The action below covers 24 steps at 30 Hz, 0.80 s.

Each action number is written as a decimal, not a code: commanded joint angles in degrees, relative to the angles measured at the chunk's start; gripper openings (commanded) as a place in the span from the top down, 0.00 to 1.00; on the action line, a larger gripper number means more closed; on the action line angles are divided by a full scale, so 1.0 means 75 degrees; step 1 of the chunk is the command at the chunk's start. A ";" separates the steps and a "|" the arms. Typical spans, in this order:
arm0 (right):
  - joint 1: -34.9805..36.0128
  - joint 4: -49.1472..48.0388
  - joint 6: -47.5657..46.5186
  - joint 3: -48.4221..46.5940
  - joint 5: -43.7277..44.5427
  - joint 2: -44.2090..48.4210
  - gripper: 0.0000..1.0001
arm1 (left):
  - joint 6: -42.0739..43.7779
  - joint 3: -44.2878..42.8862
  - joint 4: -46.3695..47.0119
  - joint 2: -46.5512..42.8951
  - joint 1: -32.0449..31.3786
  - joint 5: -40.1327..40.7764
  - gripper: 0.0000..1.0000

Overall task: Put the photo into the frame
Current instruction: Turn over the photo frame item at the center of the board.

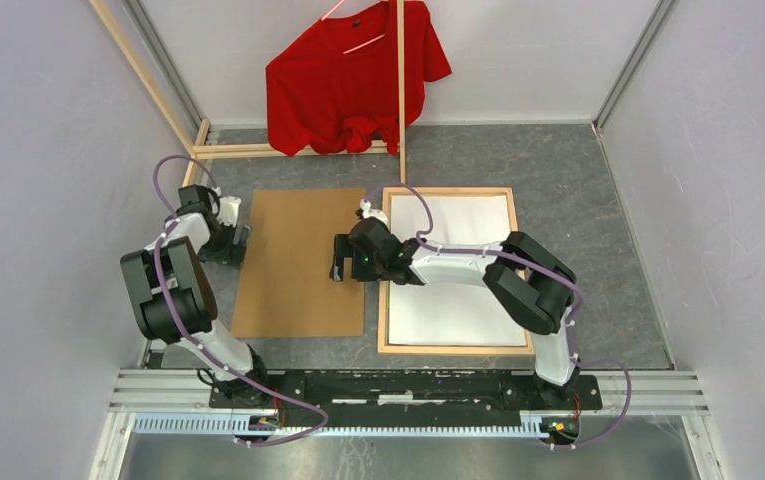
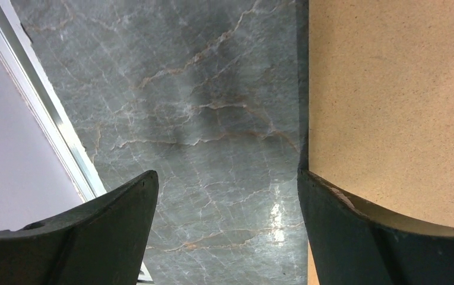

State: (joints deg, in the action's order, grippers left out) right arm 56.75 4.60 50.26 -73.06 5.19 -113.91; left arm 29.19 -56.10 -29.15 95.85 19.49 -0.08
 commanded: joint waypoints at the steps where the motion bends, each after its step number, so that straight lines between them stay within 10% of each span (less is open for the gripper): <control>1: 0.0044 -0.2184 0.0909 0.0557 -0.1255 0.0816 0.02 | -0.0130 0.0390 -0.0198 0.0488 -0.0490 -0.0949 0.06; 24: -0.0011 -0.4457 0.2401 0.2941 -0.1451 0.3292 0.02 | -0.0354 0.0479 -0.0379 0.0383 -0.1783 -0.1135 0.09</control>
State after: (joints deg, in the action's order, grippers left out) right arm 56.10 -22.83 65.80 -53.54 -5.93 -90.52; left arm 29.74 -55.53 -24.03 95.92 11.62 1.96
